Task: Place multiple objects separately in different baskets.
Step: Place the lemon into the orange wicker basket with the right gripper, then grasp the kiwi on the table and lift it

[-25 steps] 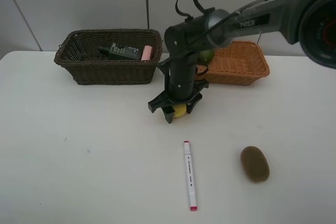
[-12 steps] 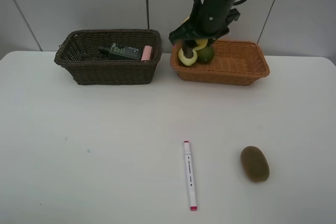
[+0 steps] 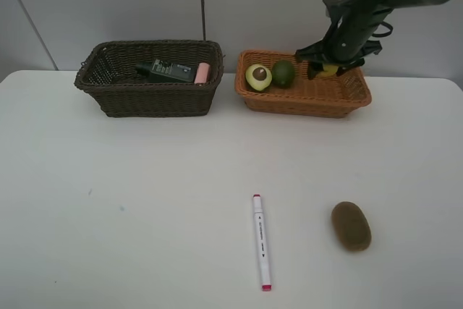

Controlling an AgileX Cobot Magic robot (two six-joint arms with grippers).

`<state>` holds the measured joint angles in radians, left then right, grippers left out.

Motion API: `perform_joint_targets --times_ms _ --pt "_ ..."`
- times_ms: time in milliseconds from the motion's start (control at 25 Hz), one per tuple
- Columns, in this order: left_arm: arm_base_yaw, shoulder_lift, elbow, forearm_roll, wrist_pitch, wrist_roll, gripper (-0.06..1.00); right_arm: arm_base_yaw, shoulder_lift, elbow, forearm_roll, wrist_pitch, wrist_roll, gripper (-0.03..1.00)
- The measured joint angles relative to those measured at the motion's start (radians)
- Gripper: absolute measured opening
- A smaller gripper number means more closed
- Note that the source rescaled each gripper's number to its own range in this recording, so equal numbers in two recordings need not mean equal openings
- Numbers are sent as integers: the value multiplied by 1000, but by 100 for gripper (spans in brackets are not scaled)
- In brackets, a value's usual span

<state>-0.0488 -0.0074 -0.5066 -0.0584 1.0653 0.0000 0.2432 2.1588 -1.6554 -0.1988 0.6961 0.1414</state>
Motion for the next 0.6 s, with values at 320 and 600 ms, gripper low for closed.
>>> perform_joint_targets --times_ms 320,600 --pt "0 0 0 0 0 0 95 -2 -3 0 12 95 17 98" --pt "0 0 0 0 0 0 95 -2 -126 22 40 417 9 100"
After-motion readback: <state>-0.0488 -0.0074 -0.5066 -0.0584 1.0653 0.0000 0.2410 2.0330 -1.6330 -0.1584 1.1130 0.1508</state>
